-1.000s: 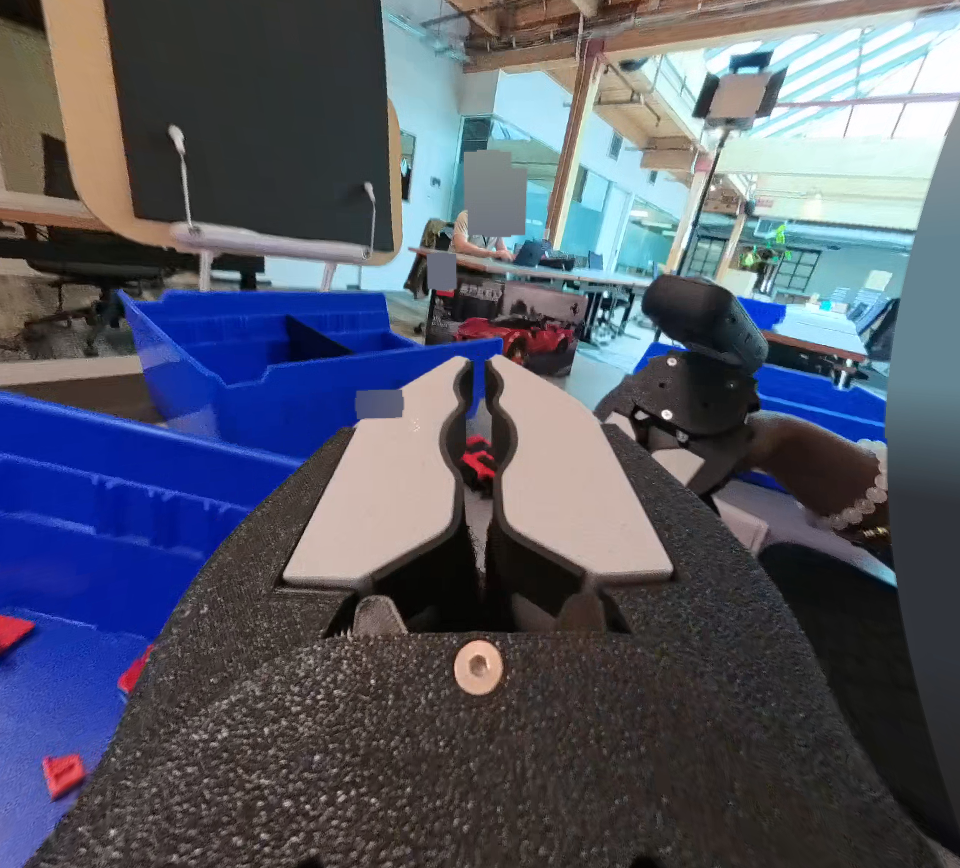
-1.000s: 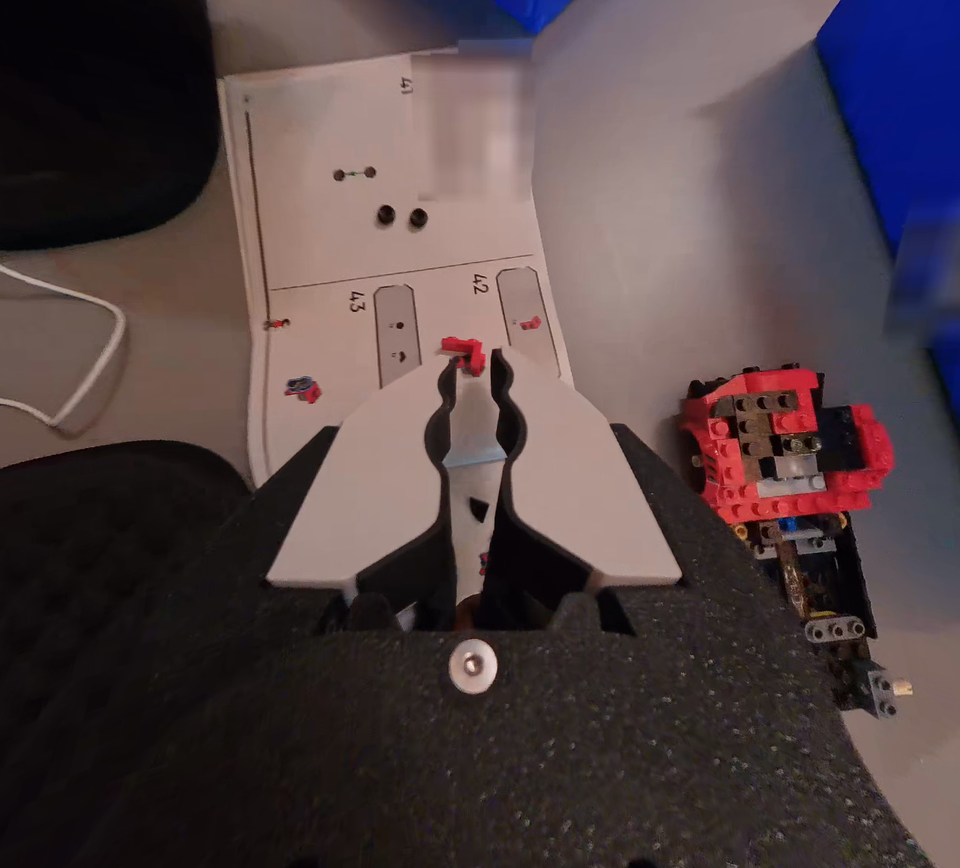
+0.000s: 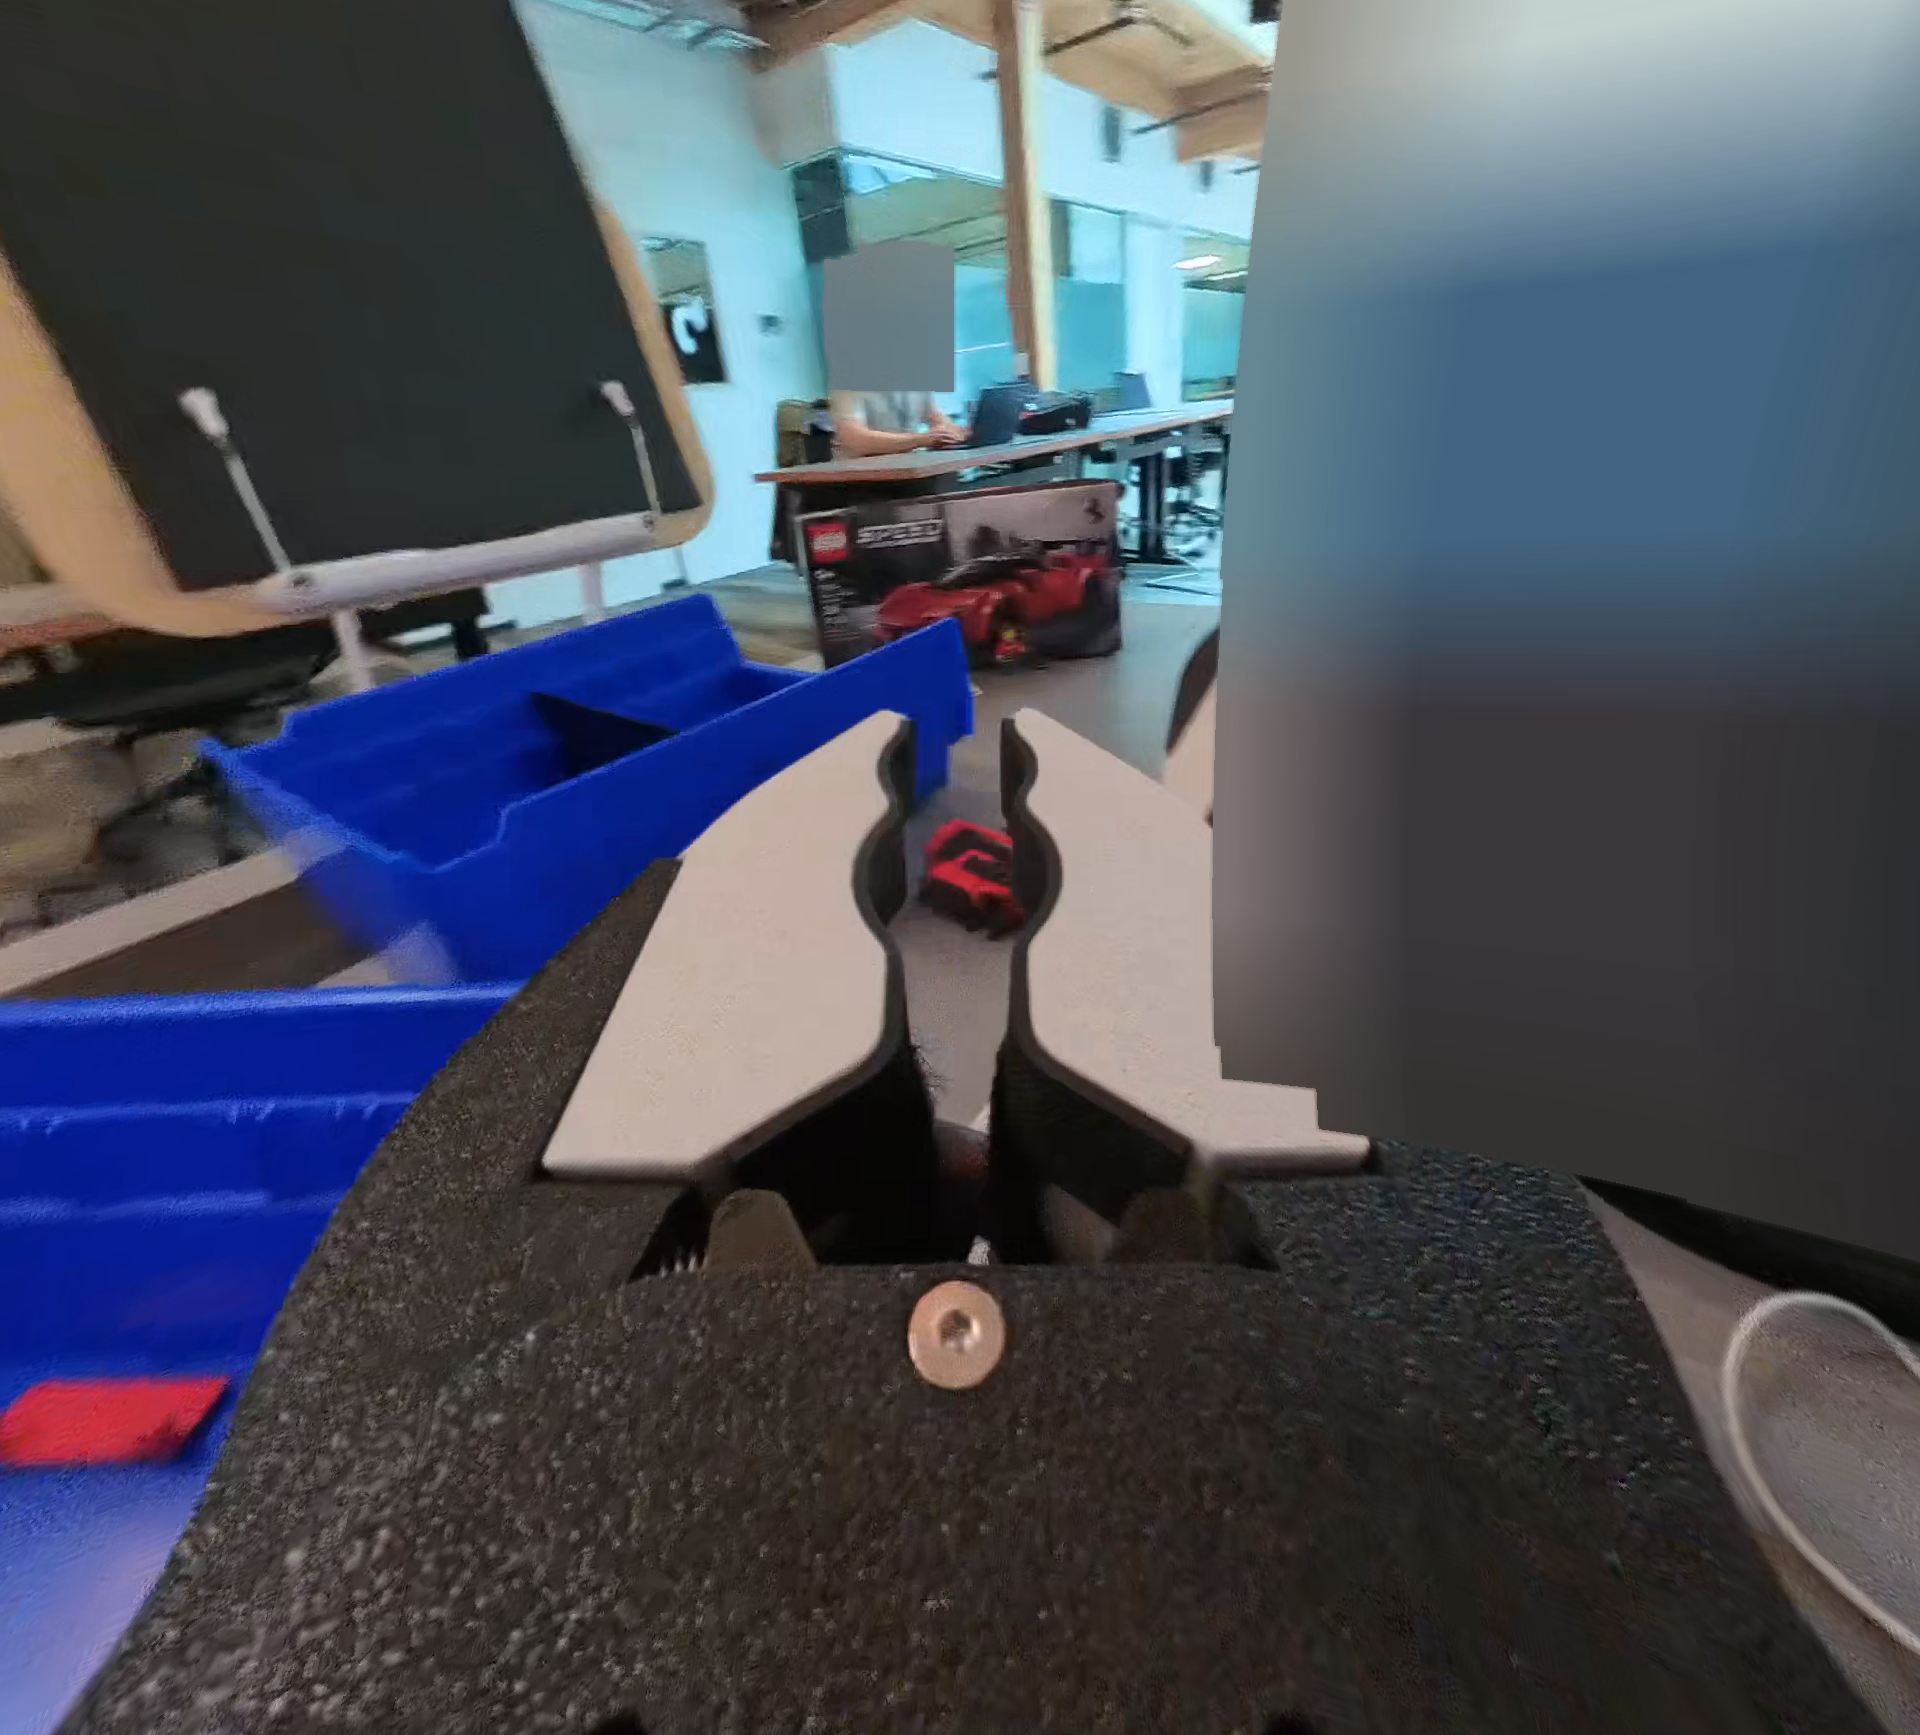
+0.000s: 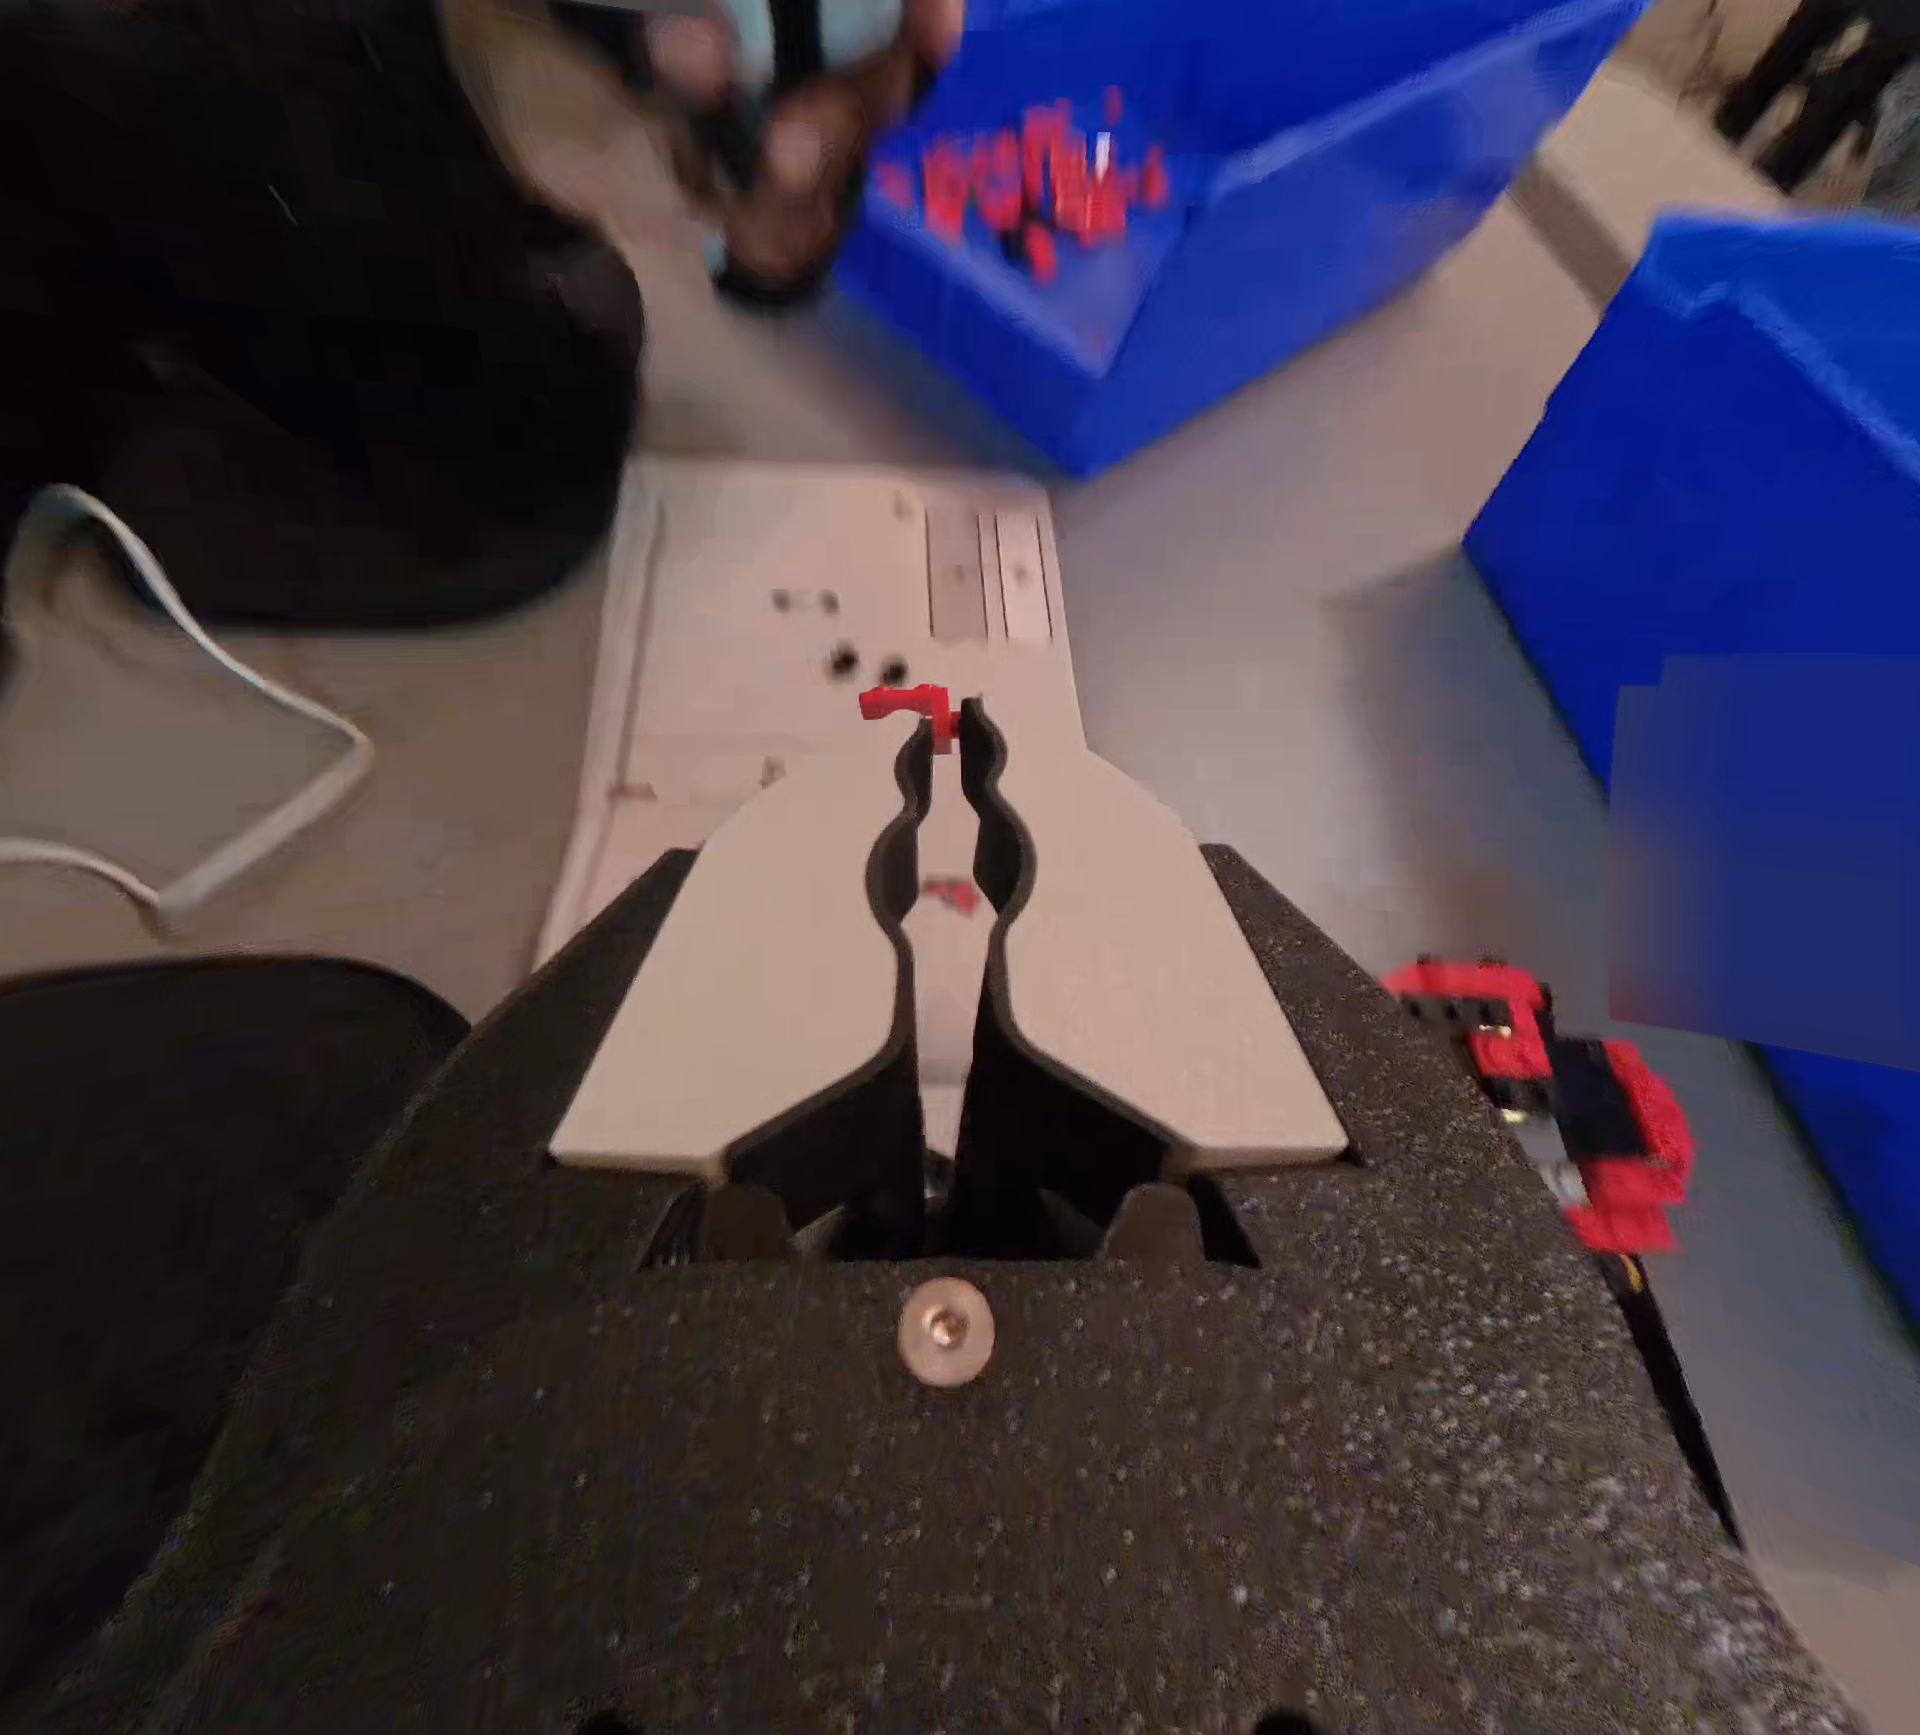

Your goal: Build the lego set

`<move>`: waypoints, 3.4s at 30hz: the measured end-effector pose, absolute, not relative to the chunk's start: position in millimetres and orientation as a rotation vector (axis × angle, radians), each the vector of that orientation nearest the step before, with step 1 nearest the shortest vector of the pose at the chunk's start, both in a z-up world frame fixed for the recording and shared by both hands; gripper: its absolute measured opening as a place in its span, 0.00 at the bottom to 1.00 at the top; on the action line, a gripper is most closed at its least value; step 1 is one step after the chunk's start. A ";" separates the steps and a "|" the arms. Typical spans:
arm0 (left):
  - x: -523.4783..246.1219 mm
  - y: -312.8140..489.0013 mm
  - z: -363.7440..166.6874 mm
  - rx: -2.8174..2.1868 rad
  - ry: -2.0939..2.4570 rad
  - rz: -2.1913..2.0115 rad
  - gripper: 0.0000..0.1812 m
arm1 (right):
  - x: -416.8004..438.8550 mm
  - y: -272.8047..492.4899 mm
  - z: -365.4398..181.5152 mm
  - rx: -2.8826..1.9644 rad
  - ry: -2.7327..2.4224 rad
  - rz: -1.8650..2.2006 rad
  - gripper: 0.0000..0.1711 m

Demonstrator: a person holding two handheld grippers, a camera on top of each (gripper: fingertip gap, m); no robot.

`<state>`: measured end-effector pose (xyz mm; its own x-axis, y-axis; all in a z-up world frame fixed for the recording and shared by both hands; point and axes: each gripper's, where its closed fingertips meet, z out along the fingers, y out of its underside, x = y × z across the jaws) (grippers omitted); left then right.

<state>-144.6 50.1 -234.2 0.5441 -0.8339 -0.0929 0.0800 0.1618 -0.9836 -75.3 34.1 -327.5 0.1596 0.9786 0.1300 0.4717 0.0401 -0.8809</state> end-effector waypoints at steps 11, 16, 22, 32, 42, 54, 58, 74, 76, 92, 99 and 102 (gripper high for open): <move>-135.3 57.5 -257.1 -1.395 0.760 -0.786 0.07 | -72.4 31.2 -382.7 -1.901 -1.611 0.595 0.15; -136.0 59.8 -259.0 -1.411 0.763 -0.744 0.07 | -77.4 27.7 -351.7 -1.862 -1.587 0.703 0.11; -151.9 72.2 -257.1 -1.450 0.651 -0.694 0.06 | -109.9 22.9 -355.3 -1.740 -1.809 0.690 0.05; -152.1 73.0 -258.3 -1.461 0.647 -0.687 0.05 | -133.2 22.6 -383.0 -1.691 -2.002 0.603 0.05; -154.6 73.2 -256.2 -1.461 0.628 -0.722 0.06 | -132.6 25.2 -383.1 -1.712 -1.978 0.641 0.03; -153.2 72.2 -257.9 -1.470 0.647 -0.719 0.06 | -124.6 9.2 -388.3 -1.766 -2.052 0.744 0.05; -152.4 72.0 -258.4 -1.472 0.649 -0.726 0.06 | -125.0 12.6 -382.3 -1.749 -2.027 0.744 0.06; -151.8 72.0 -259.3 -1.477 0.655 -0.727 0.06 | -122.8 12.8 -386.4 -1.733 -2.095 0.627 0.05; -152.0 71.9 -259.0 -1.475 0.654 -0.728 0.06 | -123.4 12.6 -386.6 -1.731 -2.095 0.626 0.04; -158.0 74.1 -253.7 -1.459 0.614 -0.726 0.06 | -125.9 35.1 -372.3 -1.767 -1.951 0.689 0.04; -157.7 74.0 -254.0 -1.458 0.618 -0.725 0.06 | -127.3 36.8 -380.1 -1.794 -1.971 0.679 0.03; -158.1 74.1 -253.7 -1.458 0.617 -0.726 0.06 | -127.2 36.9 -382.2 -1.807 -1.985 0.670 0.03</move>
<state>-158.1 74.1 -253.7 0.6503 -0.7574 0.0592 0.0638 -0.0231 -0.9977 -127.2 36.9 -382.2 -0.1071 0.9933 -0.0429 0.8160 0.0632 -0.5746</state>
